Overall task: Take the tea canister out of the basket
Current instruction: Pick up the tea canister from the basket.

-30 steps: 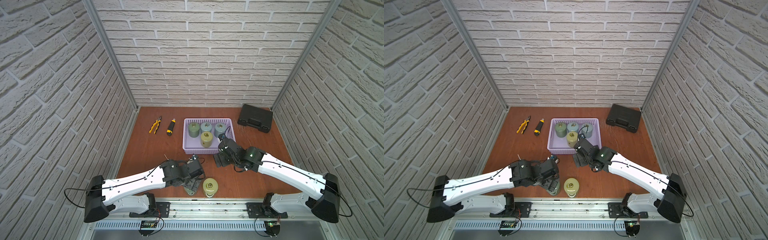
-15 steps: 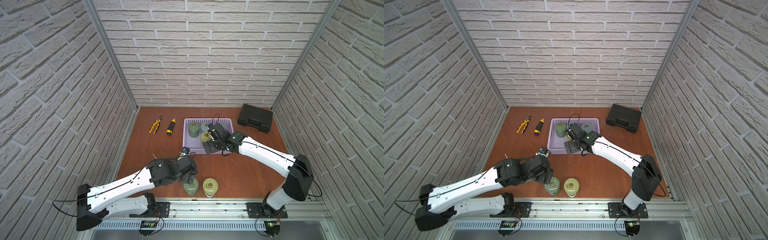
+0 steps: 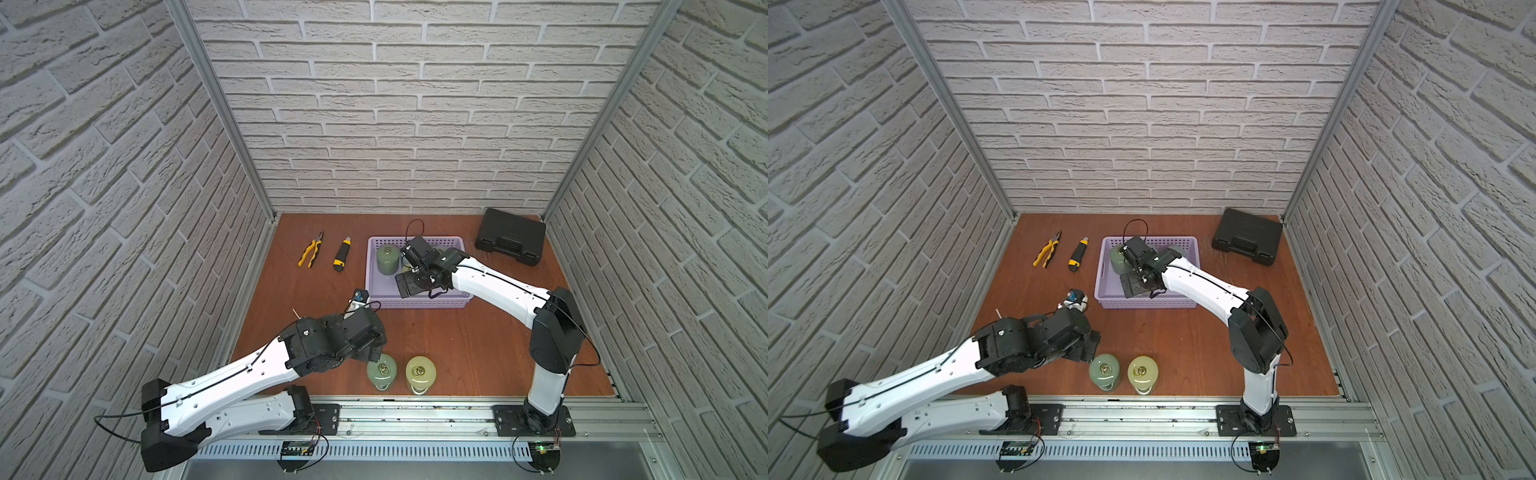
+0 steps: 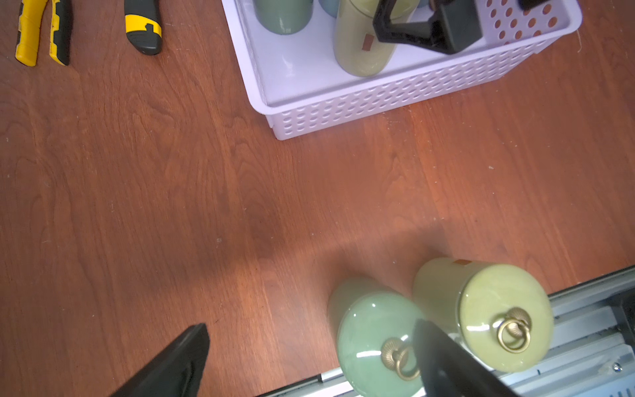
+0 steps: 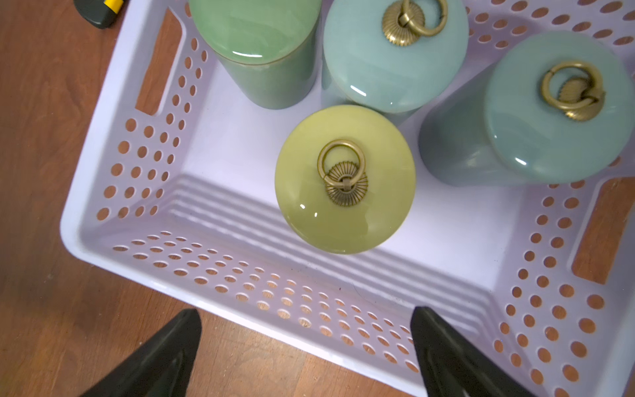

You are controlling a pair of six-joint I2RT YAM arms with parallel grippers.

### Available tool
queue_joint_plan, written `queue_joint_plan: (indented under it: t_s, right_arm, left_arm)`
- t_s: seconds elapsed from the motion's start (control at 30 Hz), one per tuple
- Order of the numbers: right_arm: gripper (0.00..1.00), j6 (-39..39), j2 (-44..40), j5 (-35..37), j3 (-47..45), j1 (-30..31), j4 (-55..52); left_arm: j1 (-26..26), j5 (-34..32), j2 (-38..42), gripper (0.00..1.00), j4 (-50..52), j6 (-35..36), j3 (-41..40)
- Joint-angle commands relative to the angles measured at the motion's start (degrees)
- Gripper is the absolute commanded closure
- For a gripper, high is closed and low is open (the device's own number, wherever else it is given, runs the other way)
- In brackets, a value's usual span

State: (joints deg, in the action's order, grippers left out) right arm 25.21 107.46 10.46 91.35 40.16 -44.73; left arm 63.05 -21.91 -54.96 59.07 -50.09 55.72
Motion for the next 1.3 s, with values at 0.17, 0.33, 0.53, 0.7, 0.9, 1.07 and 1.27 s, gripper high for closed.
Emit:
queue_joint_plan:
  t_s: [0.17, 0.33, 0.53, 0.7, 0.9, 1.07, 1.27]
  right_arm:
    - [0.00, 1.42, 4.20, 1.49, 4.84, -1.73, -1.21]
    - [0.00, 1.27, 8.55, 1.58, 8.23, -2.45, -1.83]
    - [0.00, 1.11, 12.53, 2.08, 12.37, -2.94, -3.29]
    - [0.00, 1.27, 14.31, 2.21, 13.46, -3.33, -3.59]
    - [0.03, 1.42, 16.33, 2.02, 15.23, -3.77, -4.15]
    - [0.05, 1.55, 17.92, 2.09, 17.38, -3.93, -4.73]
    - [0.12, 1.37, 19.61, 1.84, 19.39, -4.20, -6.31]
  left_arm:
    - [-0.49, -1.20, 0.49, 0.02, 0.17, 0.13, -1.33]
    - [-0.57, -1.12, 0.48, 0.02, 0.17, 0.16, -1.58]
    - [-0.73, -1.46, 0.80, 0.02, 0.17, 0.09, -1.80]
    - [-0.82, -1.54, 1.20, 0.02, 0.17, -0.17, -2.19]
    - [-0.85, -1.56, 1.61, 0.02, 0.14, -0.19, -2.73]
    - [-1.12, -1.47, 1.91, 0.02, 0.17, -0.10, -2.99]
    - [-1.17, -1.47, 2.42, 0.02, 0.34, -0.05, -3.25]
